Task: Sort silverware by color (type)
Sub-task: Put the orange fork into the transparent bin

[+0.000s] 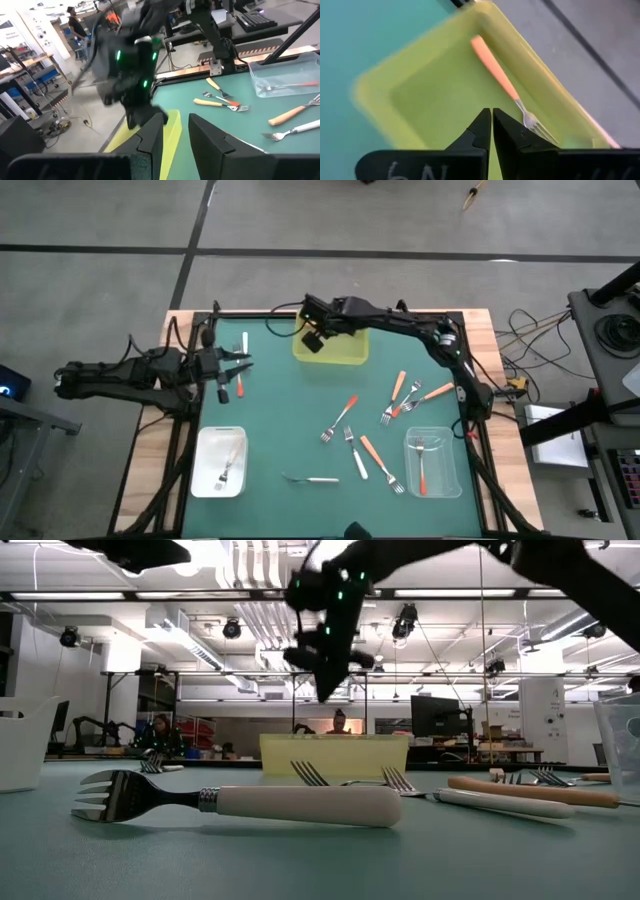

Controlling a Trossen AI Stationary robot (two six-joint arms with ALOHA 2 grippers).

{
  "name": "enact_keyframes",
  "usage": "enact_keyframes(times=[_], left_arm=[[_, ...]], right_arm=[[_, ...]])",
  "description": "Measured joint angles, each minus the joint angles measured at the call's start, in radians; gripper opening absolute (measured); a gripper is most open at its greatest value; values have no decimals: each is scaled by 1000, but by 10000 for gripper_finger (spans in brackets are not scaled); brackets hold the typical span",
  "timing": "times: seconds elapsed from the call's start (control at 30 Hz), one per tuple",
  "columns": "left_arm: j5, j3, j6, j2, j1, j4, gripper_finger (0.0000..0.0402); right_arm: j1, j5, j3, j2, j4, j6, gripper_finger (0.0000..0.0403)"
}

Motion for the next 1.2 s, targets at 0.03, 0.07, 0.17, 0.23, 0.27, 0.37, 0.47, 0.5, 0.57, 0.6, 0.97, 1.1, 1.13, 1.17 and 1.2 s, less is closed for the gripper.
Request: enact_keyframes(times=[0.03, 0.07, 0.17, 0.23, 0.27, 0.37, 0.47, 0.5, 0.57, 0.6, 0.97, 1.1, 1.13, 1.17, 1.2], left_arm=[[0, 0, -13, 6, 0, 1, 75], [0, 0, -26, 11, 0, 1, 75], [0, 0, -89, 32, 0, 0, 75], [0, 0, -142, 49, 0, -15, 75], [1, 0, -166, 58, 0, -28, 75], [2, 0, -226, 88, 0, -55, 75], [3, 0, -280, 118, 0, -63, 75], [3, 0, -297, 128, 0, -66, 75], [3, 0, -329, 150, 0, -63, 75], [3, 0, -342, 160, 0, -63, 75], [4, 0, -437, 281, -2, -32, 75], [6, 0, -444, 321, -2, 9, 75], [7, 0, -445, 329, -2, 17, 75], [10, 0, -445, 337, -2, 28, 75], [11, 0, -444, 343, -2, 39, 75]], right_arm=[[14, 1, -3, -16, 1, -15, 9], [28, 2, -4, -29, 0, -22, 9], [73, 1, -18, -74, -2, -52, 9], [105, -3, -32, -112, -3, -68, 9], [120, -11, -42, -133, -1, -71, 9], [165, -19, -76, -190, -2, -72, 9], [213, -18, -126, -241, -4, -64, 9], [231, -18, -142, -257, -3, -58, 9], [268, -21, -187, -291, -1, -43, 9], [286, -22, -211, -308, -1, -34, 9], [452, -75, -495, -461, 8, 150, 9], [497, -108, -575, -485, 8, 264, 9], [508, -118, -590, -487, 9, 289, 9], [519, -125, -604, -487, 9, 310, 9], [530, -126, -616, -487, 10, 329, 9]])
